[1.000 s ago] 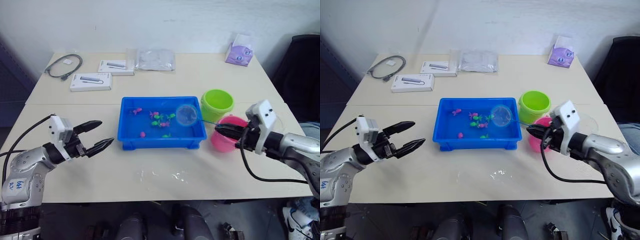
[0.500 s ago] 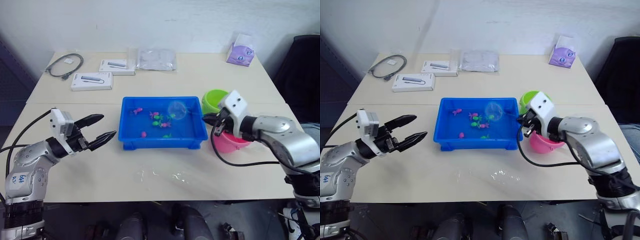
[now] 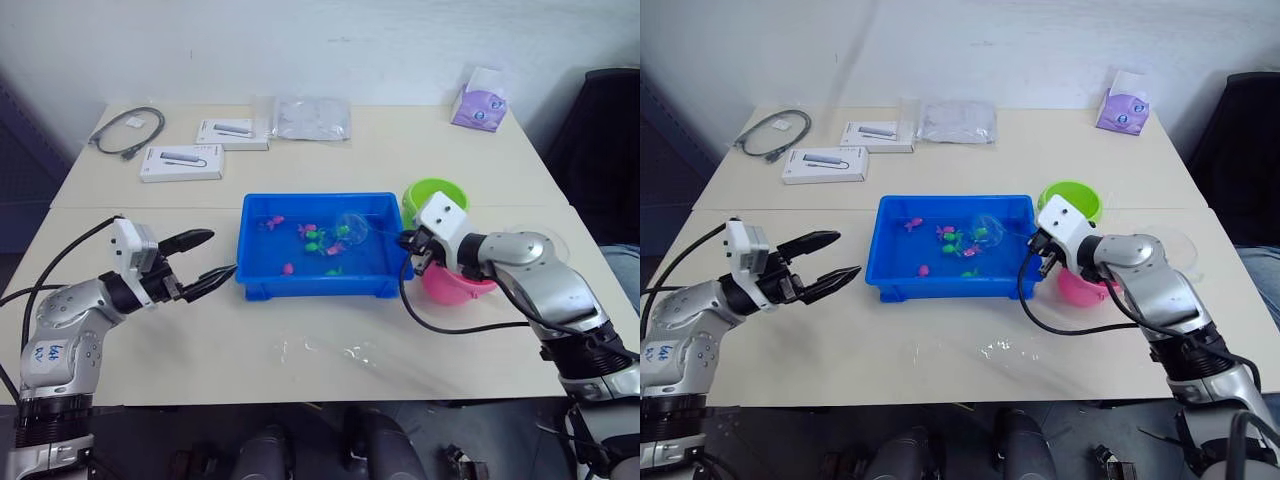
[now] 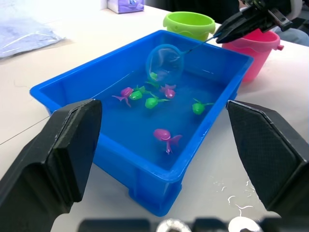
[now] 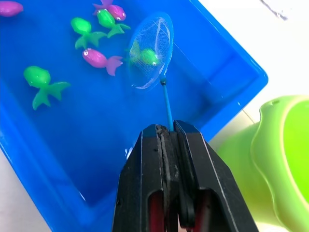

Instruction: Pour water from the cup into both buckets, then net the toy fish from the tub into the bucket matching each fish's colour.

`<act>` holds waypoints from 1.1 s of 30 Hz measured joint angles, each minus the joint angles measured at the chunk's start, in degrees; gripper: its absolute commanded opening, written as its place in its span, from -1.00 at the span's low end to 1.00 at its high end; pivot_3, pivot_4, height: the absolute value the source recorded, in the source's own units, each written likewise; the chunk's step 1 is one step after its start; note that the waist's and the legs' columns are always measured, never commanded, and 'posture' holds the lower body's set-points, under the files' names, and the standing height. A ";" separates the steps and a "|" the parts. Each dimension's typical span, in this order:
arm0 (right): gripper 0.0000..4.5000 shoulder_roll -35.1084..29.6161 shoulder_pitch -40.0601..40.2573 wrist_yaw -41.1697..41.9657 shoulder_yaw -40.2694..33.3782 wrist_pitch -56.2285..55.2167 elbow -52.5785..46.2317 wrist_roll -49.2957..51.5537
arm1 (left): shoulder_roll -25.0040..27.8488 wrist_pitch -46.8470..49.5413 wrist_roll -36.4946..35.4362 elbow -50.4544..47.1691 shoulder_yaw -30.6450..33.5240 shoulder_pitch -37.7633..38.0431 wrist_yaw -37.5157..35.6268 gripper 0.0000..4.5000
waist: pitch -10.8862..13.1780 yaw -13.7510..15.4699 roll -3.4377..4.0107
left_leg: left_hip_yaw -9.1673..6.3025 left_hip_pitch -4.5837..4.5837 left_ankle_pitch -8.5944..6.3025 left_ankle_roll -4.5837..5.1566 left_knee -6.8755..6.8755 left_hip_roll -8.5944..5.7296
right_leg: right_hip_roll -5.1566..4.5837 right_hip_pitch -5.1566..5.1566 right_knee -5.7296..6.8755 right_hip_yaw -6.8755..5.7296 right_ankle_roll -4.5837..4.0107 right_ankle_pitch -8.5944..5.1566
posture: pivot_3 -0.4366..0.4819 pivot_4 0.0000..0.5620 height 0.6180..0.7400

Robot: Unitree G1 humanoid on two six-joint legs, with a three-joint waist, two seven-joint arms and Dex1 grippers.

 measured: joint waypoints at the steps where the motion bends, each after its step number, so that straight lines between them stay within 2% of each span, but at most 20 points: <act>1: -1.00 0.43 -0.06 0.23 0.04 0.00 0.00 -0.47 | 0.01 -0.33 0.30 0.08 -0.29 -0.03 -0.35 0.97 | 0.00 0.00 0.00 | 0.00 0.00 0.00 0.00 0.00 0.00 | 0.00 0.00 0.00 0.00 0.00 0.00 | -0.05 -0.47 1.00; 12: -1.00 2.26 -1.08 5.37 1.34 8.23 -0.73 1.07 | 0.43 -2.50 2.33 1.46 -2.45 -0.79 -2.61 0.97 | 0.00 0.01 0.00 | -0.01 0.00 0.00 0.00 0.00 0.00 | -0.01 0.00 0.01 0.00 0.00 0.00 | -0.05 -0.47 1.00; 22: -1.00 1.77 -2.13 7.83 -1.12 17.69 -2.14 5.85 | -0.50 -3.61 2.67 1.73 -3.48 0.06 -2.57 0.97 | 0.00 -0.04 0.00 | -0.03 0.00 0.00 0.00 0.00 0.00 | -0.02 0.00 0.01 -0.01 0.00 0.00 | -0.05 -0.47 1.00; 28: -1.00 1.42 -5.53 7.91 0.45 14.70 0.04 2.70 | -0.79 -4.73 2.86 1.73 -3.96 0.66 -2.55 0.97 | 0.00 -0.06 0.01 | -0.03 -0.01 0.00 0.00 0.00 0.00 | -0.02 -0.01 -0.01 -0.02 0.00 0.00 | -0.05 -0.47 1.00; 33: -1.00 0.37 -6.81 10.87 5.42 9.01 1.42 -1.50 | -0.79 -6.09 3.96 1.74 -4.10 1.72 -2.70 0.97 | 0.00 -0.10 0.01 | -0.03 -0.01 -0.01 0.00 -0.02 0.00 | -0.02 -0.01 -0.02 -0.03 0.00 0.00 | -0.05 -0.47 1.00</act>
